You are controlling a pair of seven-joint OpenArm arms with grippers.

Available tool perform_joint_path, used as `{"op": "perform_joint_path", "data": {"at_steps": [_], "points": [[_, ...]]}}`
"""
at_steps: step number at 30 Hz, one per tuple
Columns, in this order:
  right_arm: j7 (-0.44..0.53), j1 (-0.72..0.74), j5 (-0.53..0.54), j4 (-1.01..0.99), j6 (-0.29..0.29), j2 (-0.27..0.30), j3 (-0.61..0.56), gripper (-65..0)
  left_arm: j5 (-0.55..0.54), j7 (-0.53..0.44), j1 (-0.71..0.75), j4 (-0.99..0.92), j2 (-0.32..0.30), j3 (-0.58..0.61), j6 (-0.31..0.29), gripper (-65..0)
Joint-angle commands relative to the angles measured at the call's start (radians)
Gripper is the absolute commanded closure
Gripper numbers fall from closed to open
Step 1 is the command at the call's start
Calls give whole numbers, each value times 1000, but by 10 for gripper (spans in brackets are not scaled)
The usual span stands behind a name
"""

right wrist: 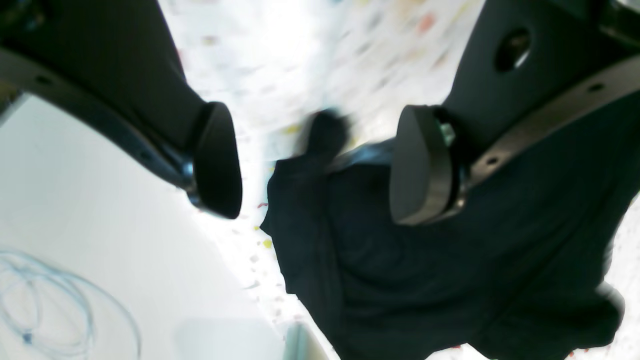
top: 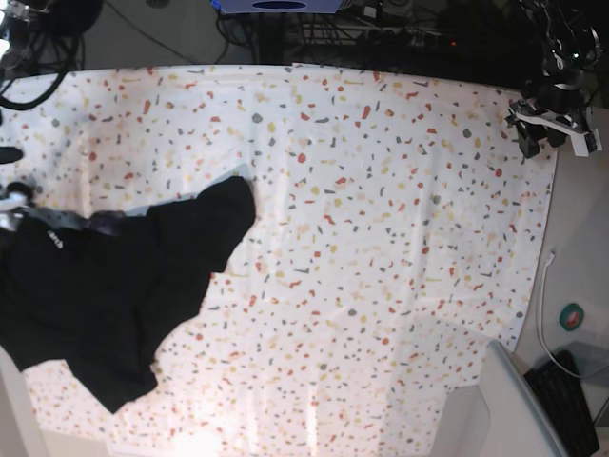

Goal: Layout the t-shirt on the table in an organized manner, then fold the t-shirt properly
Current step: 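Grasp the shirt edge with the right gripper and pull it outward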

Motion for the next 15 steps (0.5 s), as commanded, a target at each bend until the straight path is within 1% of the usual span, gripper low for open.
{"op": "perform_joint_path", "data": {"at_steps": [1,3,4,6,9,11,15], "points": [[21,10,29,29,40,2,-94,-425,-13,-22,3,14,-18,-7,-1,-332],[22,56,17,3,30,22,-284,-425,-13,-22,3,17,-18,-7,-1,-332],[22,96,-11,-37,18,29,-369,-425,-13,-22,3,20,-17,-7,-1,-332],[22,194,-98,-134,-11,31,-513,-425,-13,-22,3,23,-14,-7,-1,-332],[21,340,-224,-329,-19,19,-683,-425,-13,-22,7,23,-14,-7,-1,-332],[21,423,-253,-470,-19,-1,-765,-425,-13,-22,9,22,-15,-10,-1,-332],[24,537,-276,-684,-19,-26,-823,-425,-13,-22,20,16,-14,-73,-1,-332]]}}
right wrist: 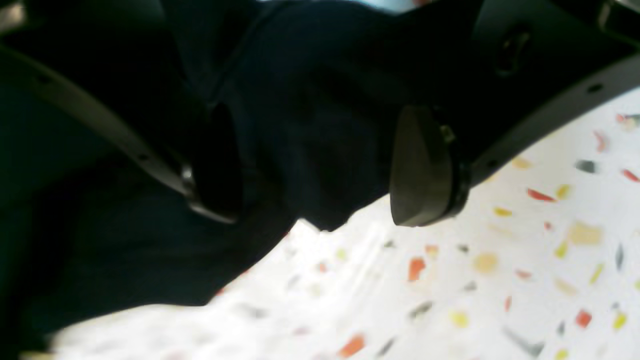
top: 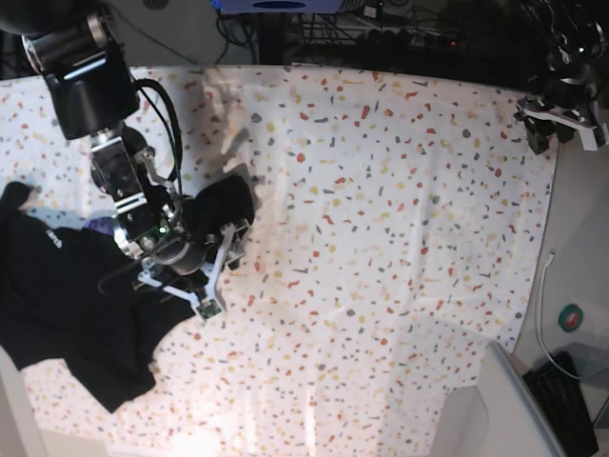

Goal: Layout the t-shirt on the table in an organized manner, then fold the t-shirt properly
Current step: 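Grasp the shirt edge with the right gripper and pull it outward, then grasp the shirt hem with the left gripper and spread it out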

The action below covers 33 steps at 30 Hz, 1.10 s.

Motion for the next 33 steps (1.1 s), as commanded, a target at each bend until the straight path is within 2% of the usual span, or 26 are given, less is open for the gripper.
{"op": "perform_joint_path", "data": {"at_steps": [1,7,8,10,13,14,18,21,28,33], "points": [[15,48,-22,-21,-15,10,0,-425,-10,-19,4,11,-13,-17,5,-332],[15,79,-84,-99,-15,0,-7,-422,-10,-19,6,11,-15,-51,5,-332],[15,78,-83,-99,-15,0,-7,-404,-10,-19,6,11,-15,-51,5,-332],[15,71,-78,-99,-14,0,-7,-291,-10,-19,6,11,-15,-50,5,-332],[15,56,-77,-96,-12,0,-7,-23,-10,-19,6,11,-15,-45,5,-332],[14,50,-77,-90,-12,0,-4,0,-10,-19,4,11,-15,-43,5,-332],[11,-30,-77,33,-14,2,-1,0,-10,-19,-1,10,-16,-42,5,-332],[9,-120,-80,210,-18,13,2,0,-10,-19,-2,10,-18,-42,5,-332],[-31,-420,-78,627,-12,11,206,0,-10,-19,-4,10,-18,-42,5,-332],[-26,-636,-77,793,-12,3,300,0,-10,-17,-28,11,-15,-40,5,-332]]}}
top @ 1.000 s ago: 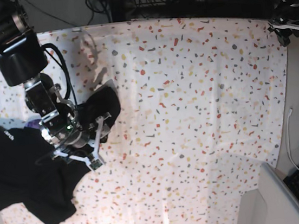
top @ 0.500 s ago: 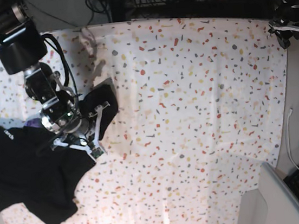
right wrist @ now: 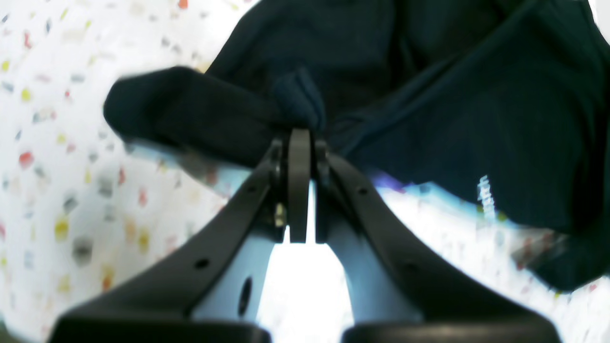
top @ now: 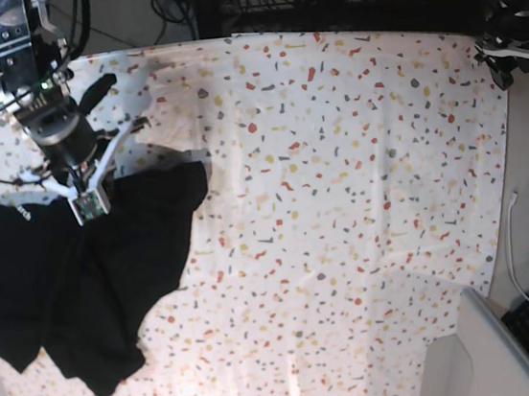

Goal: Layout the t-shirt on the table in an organized manner, then fold the t-shirt properly
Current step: 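Grasp the shirt hem with the left gripper and spread it out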

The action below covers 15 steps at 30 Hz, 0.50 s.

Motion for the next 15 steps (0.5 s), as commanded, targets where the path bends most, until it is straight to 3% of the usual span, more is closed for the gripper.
{"op": "perform_joint_path", "data": {"at_steps": [1,6,13,15], "points": [[14,-39,5,21,-2,4,4,0,-13,-19,-10,15,-17,-4,-2,-332],[14,-152,79,-19,-2,-19,4,0,-12,-25,-14,17,-20,106,-2,-332],[7,-166,108,-120,-2,-24,-10,0,-13,-19,-49,23,-3,228,-2,-332],[4,-166,108,-101,-2,-19,-44,0,-13,-19,-59,38,12,292,-2,-288]]}}
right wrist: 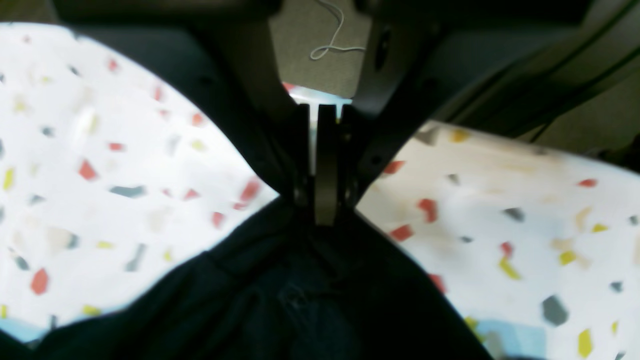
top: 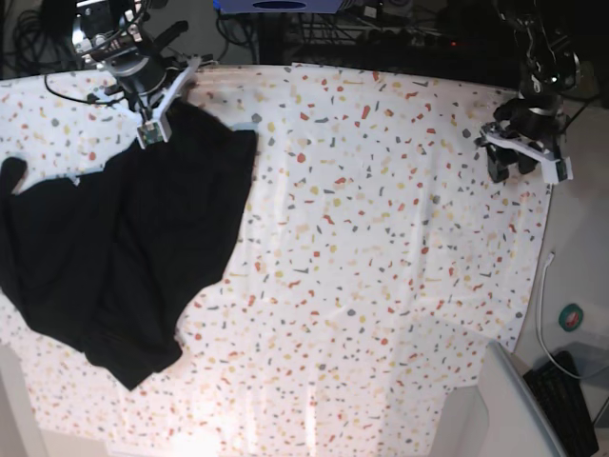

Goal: Layout the t-shirt on the table in an organized manner, then fold the t-shirt properly
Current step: 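Grasp the shirt hem with the left gripper and spread it out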

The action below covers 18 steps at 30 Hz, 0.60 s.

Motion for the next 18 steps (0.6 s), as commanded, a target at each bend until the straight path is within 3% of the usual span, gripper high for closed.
{"op": "perform_joint_path", "data": {"at_steps": [1,3,4,7,10,13,18], "points": [[3,-5,11,47,5,5,-13,0,-14,-22,-15,42,3,46,-13,-242],[-73,-9,11,102,8,8,-47,0,-14,-22,-38,82,10,163,-10,-82],[-109,-9,11,128,19,18,-72,-63,-14,-22,-46,97,19,221,-8,0],[-149,-11,11,186,71,42,-101,-233,-14,-21,-108,117,47,390,-7,0],[-145,-22,11,225,87,42,-49,-330,-14,-21,-173,80,88,536,-7,0],[-89,-16,11,235,84,42,36,-318,-14,-21,-231,14,139,668,-7,0],[-38,75,8,208,82,41,286,-281,-5,-21,-317,-158,207,898,-4,0]]}}
